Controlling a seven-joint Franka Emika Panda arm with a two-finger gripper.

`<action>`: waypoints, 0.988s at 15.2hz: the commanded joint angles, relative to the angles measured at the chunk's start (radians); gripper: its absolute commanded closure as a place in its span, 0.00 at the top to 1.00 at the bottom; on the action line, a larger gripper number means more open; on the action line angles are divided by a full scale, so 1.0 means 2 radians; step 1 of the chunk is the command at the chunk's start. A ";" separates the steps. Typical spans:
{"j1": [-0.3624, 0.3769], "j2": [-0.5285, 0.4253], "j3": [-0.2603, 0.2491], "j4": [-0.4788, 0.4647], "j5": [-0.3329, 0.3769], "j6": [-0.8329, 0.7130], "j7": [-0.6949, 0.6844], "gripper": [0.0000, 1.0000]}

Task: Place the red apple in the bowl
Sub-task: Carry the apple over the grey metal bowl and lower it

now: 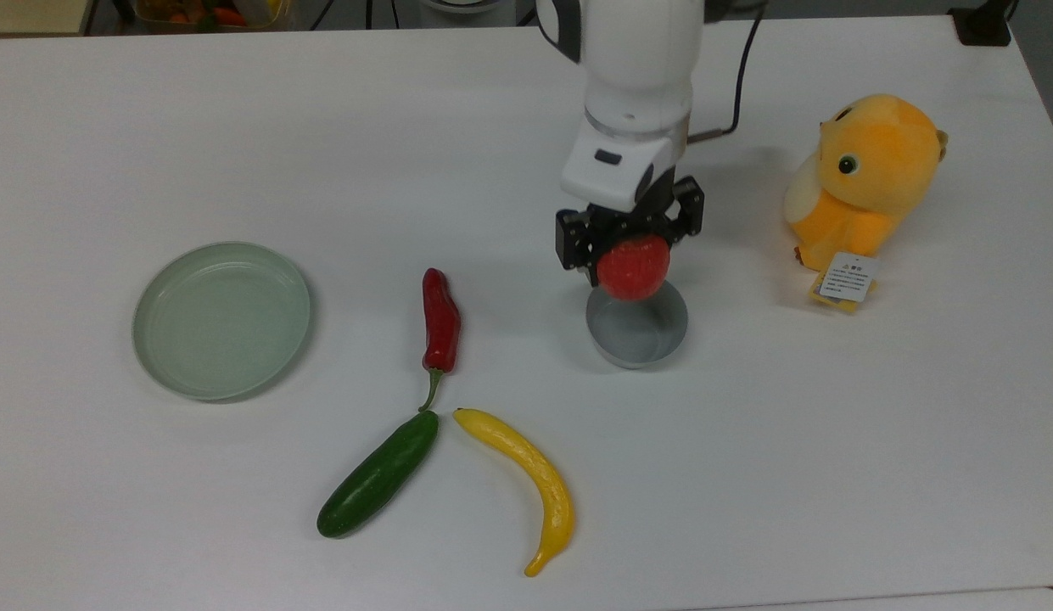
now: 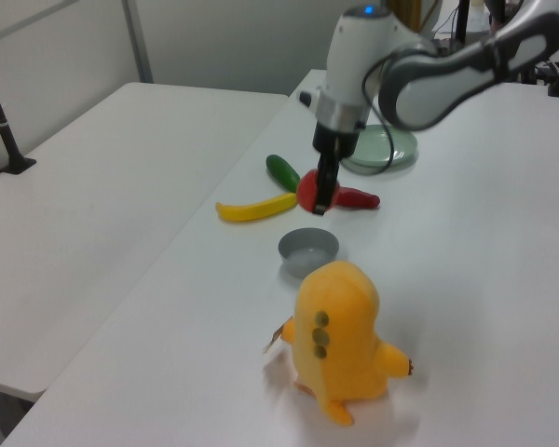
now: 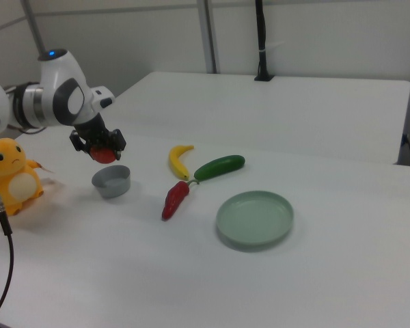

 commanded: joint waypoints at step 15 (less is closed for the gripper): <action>0.006 0.077 0.013 0.009 -0.058 0.069 0.035 0.54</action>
